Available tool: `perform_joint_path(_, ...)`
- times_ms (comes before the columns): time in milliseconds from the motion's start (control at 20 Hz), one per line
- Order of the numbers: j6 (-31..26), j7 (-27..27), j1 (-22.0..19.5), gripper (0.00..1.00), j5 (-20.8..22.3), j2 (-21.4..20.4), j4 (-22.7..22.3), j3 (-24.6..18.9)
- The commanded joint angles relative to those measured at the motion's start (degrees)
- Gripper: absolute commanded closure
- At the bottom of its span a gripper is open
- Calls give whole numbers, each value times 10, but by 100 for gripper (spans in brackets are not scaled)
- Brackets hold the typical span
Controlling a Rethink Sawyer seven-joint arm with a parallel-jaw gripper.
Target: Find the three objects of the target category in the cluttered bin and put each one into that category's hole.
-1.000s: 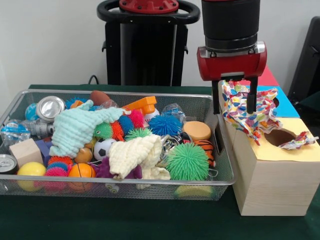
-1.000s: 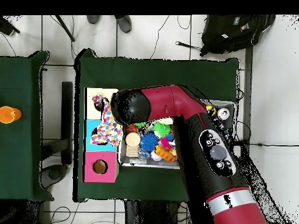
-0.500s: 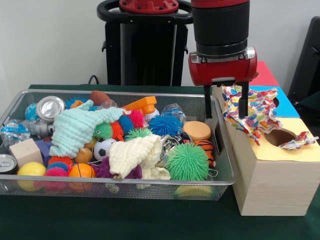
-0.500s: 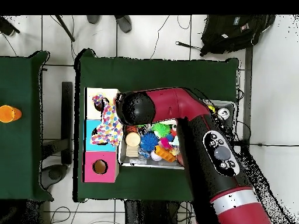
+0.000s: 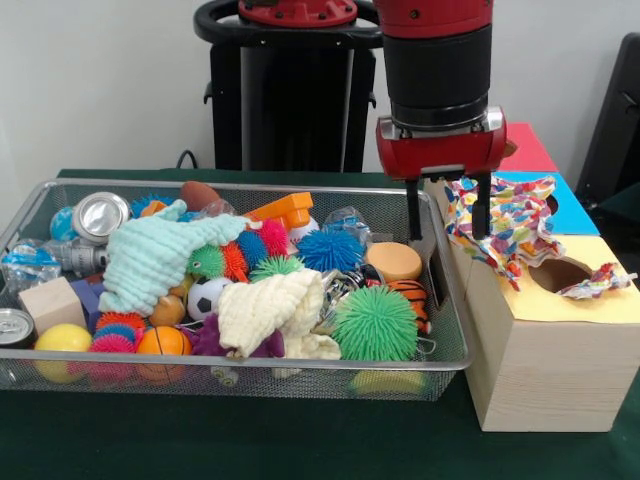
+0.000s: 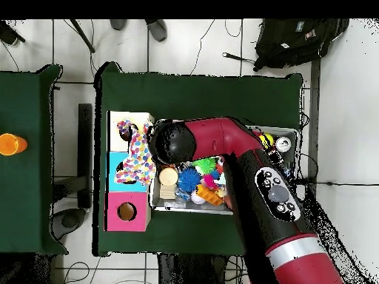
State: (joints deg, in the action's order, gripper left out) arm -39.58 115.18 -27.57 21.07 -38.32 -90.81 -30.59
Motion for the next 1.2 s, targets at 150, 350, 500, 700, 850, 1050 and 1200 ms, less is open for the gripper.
perform_joint_path(150,33,-28,5,0,21,37,-33,-12)
perform_joint_path(350,41,-28,4,0,20,38,-42,-17)
perform_joint_path(500,44,-42,-8,0,12,48,-49,-34)
perform_joint_path(700,40,-47,-16,0,2,52,-58,-48)
perform_joint_path(850,40,-53,-21,0,2,56,-60,-57)
perform_joint_path(1050,55,-21,-27,100,-12,53,-68,-61)
perform_joint_path(1200,55,-11,-24,100,-10,47,-69,-57)
